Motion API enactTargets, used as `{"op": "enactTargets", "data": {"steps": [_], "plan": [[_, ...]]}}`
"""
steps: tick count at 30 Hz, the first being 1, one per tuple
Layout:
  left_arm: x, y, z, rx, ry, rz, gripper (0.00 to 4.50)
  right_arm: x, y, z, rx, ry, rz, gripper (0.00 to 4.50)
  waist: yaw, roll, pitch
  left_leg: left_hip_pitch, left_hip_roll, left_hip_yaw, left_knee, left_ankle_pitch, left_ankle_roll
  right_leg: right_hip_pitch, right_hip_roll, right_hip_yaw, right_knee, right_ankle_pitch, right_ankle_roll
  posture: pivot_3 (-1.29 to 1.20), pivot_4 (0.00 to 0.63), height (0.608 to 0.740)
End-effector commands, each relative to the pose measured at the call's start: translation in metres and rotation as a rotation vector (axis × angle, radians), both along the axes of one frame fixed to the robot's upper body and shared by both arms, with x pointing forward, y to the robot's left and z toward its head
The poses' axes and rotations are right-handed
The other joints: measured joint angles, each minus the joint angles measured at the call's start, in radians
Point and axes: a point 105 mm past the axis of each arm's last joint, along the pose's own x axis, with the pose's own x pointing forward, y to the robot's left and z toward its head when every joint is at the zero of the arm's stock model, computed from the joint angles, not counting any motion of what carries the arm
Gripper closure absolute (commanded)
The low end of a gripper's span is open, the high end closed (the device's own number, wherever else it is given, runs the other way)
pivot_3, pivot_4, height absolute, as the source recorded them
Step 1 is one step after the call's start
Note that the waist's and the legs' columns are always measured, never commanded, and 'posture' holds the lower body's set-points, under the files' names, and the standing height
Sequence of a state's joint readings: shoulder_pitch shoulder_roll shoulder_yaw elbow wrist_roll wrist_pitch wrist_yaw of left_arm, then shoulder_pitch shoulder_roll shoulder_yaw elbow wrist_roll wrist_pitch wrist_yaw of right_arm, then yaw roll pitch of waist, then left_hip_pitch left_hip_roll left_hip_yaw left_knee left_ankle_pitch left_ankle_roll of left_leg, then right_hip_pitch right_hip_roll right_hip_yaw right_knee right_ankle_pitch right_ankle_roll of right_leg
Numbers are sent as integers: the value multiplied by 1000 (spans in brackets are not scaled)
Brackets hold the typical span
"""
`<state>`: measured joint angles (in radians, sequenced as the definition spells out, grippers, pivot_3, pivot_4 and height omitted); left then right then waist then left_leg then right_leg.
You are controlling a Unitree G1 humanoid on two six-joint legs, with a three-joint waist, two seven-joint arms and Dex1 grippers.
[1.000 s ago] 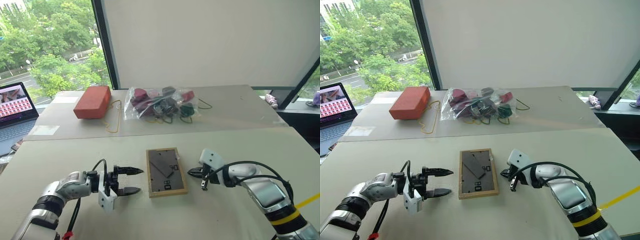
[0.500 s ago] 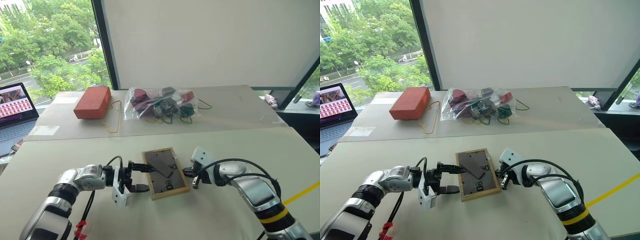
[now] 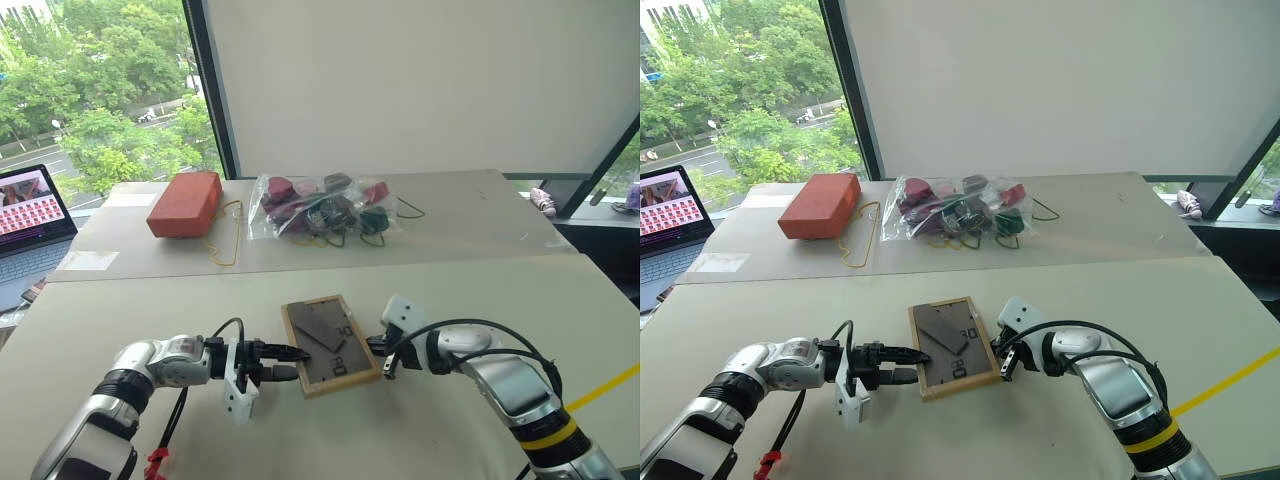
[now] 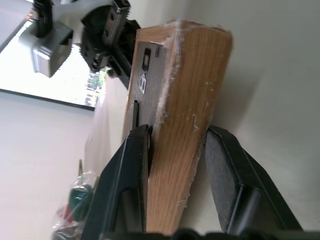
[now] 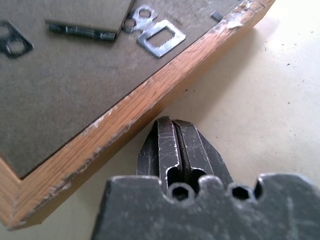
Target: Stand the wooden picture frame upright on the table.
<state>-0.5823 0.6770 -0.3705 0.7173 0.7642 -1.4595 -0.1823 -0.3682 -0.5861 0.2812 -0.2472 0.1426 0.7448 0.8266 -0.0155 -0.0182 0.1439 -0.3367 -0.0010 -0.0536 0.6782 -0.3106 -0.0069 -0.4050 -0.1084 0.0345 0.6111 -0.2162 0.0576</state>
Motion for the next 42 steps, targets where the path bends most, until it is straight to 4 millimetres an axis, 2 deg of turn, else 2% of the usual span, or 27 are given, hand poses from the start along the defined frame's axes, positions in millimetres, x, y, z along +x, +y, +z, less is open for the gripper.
{"op": "enactTargets", "data": {"steps": [1, 4, 7, 10, 14, 18, 20, 21, 27, 31, 35, 36, 40, 42], "plan": [[-5, 4, -12, 46, 31, 7, 3359, 0, -7, 2, 1, 20, -26, 4500, 1, 0, 0, 0, 0, 0, 0, 0, 0, 0, 0, 0, 0, 0, 0, 0, 150, 740], [-6, 3, -12, 34, 23, 12, 3359, 14, -27, 18, -7, -27, -105, 4500, 1, 0, 0, 0, 0, 0, 0, 0, 0, 0, 0, 0, 0, 0, 0, 0, 150, 740], [-6, 2, -11, 20, 23, 18, 3359, 29, -45, 43, 11, -84, -175, 4500, 1, 0, 0, -1, 0, 0, 0, 0, 0, 0, 0, 0, 0, 0, 0, 0, 150, 740], [-7, 2, -11, 19, 22, 22, 3359, 38, -50, 67, 59, -113, -192, 3671, -2, 0, 0, -1, 0, 0, 0, 0, 0, -1, 0, 0, 0, 0, 0, 0, 150, 740], [-9, 2, -11, 19, 15, 16, 3359, 37, -25, 97, 214, -74, -87, 2285, -4, 0, 1, -1, 0, 0, -1, 0, 0, -2, 0, 0, 0, 0, 0, 0, 150, 740], [-9, 0, -10, 12, 8, 18, 3359, 29, 11, 97, 307, 98, 54, 987, -4, 0, 1, -1, 0, 0, -1, 0, 0, -2, 0, 0, 1, 0, 0, 0, 150, 740], [-8, 0, -10, 11, 6, 18, 3359, 29, 22, 94, 323, 170, 89, 258, -2, 0, 1, -1, 0, 0, -1, 0, 0, -2, 0, 0, 1, 0, 0, 0, 150, 740], [-8, -1, -10, 11, 5, 20, 3359, 30, 28, 92, 337, 211, 102, 31, -2, 0, 1, -2, 0, 0, -1, 0, 0, -2, 0, 0, 1, 0, 0, 0, 150, 740], [-7, -2, -8, 1, 0, 24, 3359, 30, 42, 68, 286, 348, 186, 31, 0, 1, 1, -8, 0, -1, 0, -1, 1, -7, 0, -1, 3, 0, 0, 0, 150, 740], [-8, -2, -8, 2, -2, 25, 3359, 28, 50, 64, 289, 396, 230, 31, -4, 1, 1, -17, -1, -1, 1, 1, -2, -19, -1, 0, 8, 0, 0, 0, 150, 740], [-9, -2, -8, -2, -1, 24, 3359, 12, 66, 52, 285, 485, 324, 31, -6, 1, 1, -16, -1, -1, 1, 1, -2, -19, -1, 0, 9, 0, 0, 0, 150, 740], [-9, -2, -8, -5, 0, 25, 3359, 10, 68, 52, 291, 492, 333, 31, -6, 1, 0, -16, -1, -1, 1, 1, -2, -19, -1, 0, 10, 0, 0, 0, 150, 740], [-9, -3, -7, -10, 0, 30, 3359, -4, 77, 77, 402, 509, 408, 31, -6, 1, 1, -16, -1, -1, 2, 1, -2, -19, -1, 0, 11, 0, 0, 0, 150, 740], [-10, -3, -8, -7, 5, 31, 3359, -3, 75, 87, 439, 493, 400, 31, -6, 1, 1, -17, -1, -1, 2, 1, -2, -20, -1, 0, 11, 0, 0, 0, 150, 740]]}}
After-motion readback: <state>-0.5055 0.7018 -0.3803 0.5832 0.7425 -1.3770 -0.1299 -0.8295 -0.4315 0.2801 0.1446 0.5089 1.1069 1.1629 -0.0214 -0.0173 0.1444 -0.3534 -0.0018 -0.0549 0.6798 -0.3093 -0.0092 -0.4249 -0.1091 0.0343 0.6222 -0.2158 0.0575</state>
